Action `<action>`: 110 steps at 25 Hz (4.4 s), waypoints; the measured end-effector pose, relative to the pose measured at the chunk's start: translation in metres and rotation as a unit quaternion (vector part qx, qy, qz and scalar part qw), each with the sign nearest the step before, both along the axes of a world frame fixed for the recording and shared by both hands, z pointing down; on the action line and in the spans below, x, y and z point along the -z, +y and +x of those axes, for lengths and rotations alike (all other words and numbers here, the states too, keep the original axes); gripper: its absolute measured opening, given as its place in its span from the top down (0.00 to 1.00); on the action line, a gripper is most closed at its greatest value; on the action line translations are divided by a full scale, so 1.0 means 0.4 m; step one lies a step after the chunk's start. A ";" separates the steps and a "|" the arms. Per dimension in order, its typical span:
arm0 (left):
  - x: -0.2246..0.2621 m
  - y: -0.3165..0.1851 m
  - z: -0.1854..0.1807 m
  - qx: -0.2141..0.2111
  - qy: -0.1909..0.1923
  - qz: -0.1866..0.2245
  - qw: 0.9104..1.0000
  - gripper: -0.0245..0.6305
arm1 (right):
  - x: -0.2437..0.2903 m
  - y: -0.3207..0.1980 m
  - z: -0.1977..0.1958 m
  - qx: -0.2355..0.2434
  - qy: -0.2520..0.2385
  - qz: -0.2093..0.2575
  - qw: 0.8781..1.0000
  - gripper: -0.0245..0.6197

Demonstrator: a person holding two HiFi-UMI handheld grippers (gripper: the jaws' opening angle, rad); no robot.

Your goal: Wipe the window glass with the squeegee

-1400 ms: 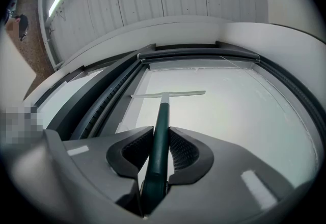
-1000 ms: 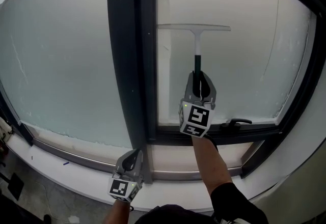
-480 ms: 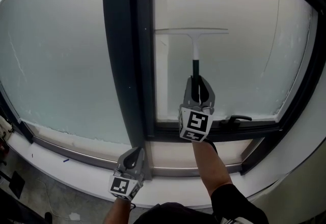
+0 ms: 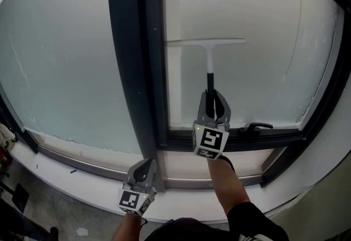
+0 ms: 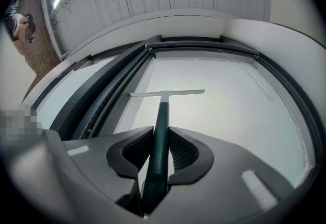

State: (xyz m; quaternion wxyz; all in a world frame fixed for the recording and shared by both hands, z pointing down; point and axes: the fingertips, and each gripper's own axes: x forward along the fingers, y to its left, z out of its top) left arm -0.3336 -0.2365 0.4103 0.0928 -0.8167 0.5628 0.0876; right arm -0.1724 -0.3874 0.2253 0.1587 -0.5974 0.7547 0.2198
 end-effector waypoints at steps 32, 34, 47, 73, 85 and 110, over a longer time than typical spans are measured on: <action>-0.049 0.008 -0.009 -0.019 0.011 -0.031 0.999 0.96 | -0.206 0.017 -0.008 -0.017 -0.011 -0.075 0.997 0.81; -0.047 0.007 -0.003 -0.028 0.015 -0.033 0.999 0.96 | -0.205 0.023 -0.008 -0.017 -0.014 -0.069 0.997 0.81; -0.090 0.000 0.017 -0.055 0.020 -0.061 0.996 0.96 | -0.288 0.047 -0.005 -0.020 -0.008 -0.114 0.993 0.81; -0.168 0.088 0.000 -0.056 0.040 -0.100 0.993 0.96 | -0.412 0.106 -0.005 -0.014 -0.031 -0.171 0.985 0.81; -0.212 0.117 -0.001 -0.056 0.039 -0.126 0.990 0.96 | -0.455 0.122 -0.016 -0.012 -0.040 -0.188 0.981 0.81; -0.238 0.102 -0.011 -0.082 0.030 -0.140 0.986 0.96 | -0.554 0.132 -0.019 -0.026 -0.054 -0.226 0.972 0.81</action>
